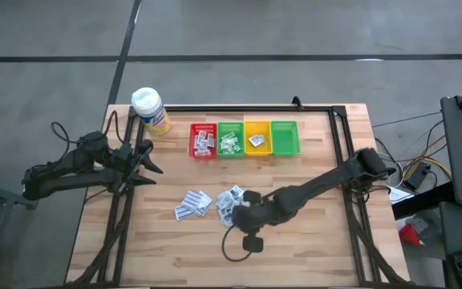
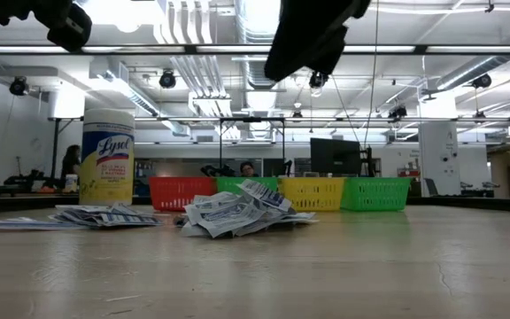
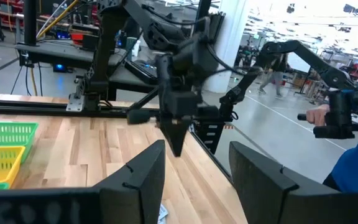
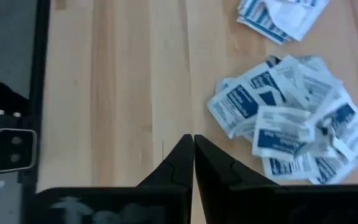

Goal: Pick & Place First Aid Supplies
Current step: Put the alcohol pad into the yellow bin

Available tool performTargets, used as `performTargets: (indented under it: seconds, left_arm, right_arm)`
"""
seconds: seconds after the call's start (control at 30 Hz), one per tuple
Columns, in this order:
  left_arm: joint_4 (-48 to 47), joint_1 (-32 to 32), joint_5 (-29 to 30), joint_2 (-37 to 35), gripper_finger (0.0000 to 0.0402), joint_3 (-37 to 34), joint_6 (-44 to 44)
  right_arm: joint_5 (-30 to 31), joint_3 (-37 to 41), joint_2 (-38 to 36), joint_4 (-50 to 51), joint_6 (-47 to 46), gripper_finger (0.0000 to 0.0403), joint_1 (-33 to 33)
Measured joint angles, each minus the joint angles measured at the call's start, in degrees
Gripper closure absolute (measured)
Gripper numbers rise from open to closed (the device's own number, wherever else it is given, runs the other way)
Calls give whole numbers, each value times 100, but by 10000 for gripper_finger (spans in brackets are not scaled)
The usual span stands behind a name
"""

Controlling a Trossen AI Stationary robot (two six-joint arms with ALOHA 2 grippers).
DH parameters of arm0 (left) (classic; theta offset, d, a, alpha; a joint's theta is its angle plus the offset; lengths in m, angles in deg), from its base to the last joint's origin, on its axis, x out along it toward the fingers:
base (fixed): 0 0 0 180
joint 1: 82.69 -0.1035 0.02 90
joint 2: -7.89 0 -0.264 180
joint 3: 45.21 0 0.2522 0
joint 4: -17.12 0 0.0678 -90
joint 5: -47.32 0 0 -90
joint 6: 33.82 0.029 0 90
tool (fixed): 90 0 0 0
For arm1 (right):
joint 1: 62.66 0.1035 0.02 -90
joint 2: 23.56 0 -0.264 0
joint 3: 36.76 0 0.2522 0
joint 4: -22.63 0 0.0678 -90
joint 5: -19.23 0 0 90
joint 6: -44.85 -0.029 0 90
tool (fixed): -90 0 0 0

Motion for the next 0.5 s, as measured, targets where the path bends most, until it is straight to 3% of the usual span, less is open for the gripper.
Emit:
performTargets:
  seconds: [0.3, 0.5]
  left_arm:
    - [-37, 0, -1, -1, 227, 0, 6]
    - [-36, 0, -1, -1, 227, 0, 22]
  right_arm:
    - [428, -1024, 782, 506, 392, 390, -175]
    - [347, -1814, 1239, 1596, 450, 390, -210]
